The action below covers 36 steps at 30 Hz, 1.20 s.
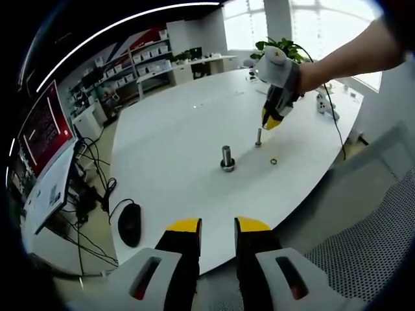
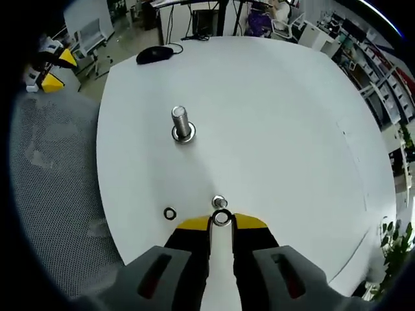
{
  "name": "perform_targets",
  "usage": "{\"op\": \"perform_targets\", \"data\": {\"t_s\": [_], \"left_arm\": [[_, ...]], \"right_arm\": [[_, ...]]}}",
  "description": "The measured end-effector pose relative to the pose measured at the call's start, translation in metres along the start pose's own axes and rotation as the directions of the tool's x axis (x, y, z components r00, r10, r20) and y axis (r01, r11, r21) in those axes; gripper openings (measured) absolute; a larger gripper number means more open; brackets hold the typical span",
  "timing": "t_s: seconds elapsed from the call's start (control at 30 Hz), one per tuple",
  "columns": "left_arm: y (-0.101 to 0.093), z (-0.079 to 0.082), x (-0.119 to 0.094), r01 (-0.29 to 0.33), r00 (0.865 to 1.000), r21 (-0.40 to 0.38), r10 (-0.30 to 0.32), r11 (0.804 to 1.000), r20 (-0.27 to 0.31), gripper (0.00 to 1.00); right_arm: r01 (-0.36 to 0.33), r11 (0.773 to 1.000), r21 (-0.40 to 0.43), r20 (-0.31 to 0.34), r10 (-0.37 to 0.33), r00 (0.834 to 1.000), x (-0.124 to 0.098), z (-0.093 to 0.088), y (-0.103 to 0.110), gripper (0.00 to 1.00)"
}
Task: Place the washer onto the threaded stud by aligning its center hole with the stud, sliding it down to the base, and recovering from edge contact or off-axis alignment until the washer reaches the visible bottom stop.
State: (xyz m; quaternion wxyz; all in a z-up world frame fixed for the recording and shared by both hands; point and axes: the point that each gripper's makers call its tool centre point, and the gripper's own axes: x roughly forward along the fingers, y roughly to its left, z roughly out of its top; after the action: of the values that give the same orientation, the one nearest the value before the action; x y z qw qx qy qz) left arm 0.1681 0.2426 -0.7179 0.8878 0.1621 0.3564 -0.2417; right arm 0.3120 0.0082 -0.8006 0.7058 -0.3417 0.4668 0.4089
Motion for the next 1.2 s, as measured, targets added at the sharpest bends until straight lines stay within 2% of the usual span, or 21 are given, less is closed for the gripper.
{"op": "perform_targets", "data": {"t_s": [0.5,1.2], "left_arm": [[0.001,0.0,0.0,-0.001,1.0,-0.002,0.001,1.0,0.001,0.18],[0.001,0.0,0.0,0.0,1.0,-0.002,0.0,1.0,-0.002,0.18]], "right_arm": [[-0.002,1.0,-0.027,-0.005,0.002,1.0,0.007,0.009,0.0,0.14],[-0.021,0.999,-0.035,-0.053,0.02,0.998,0.024,0.004,-0.001,0.14]]}}
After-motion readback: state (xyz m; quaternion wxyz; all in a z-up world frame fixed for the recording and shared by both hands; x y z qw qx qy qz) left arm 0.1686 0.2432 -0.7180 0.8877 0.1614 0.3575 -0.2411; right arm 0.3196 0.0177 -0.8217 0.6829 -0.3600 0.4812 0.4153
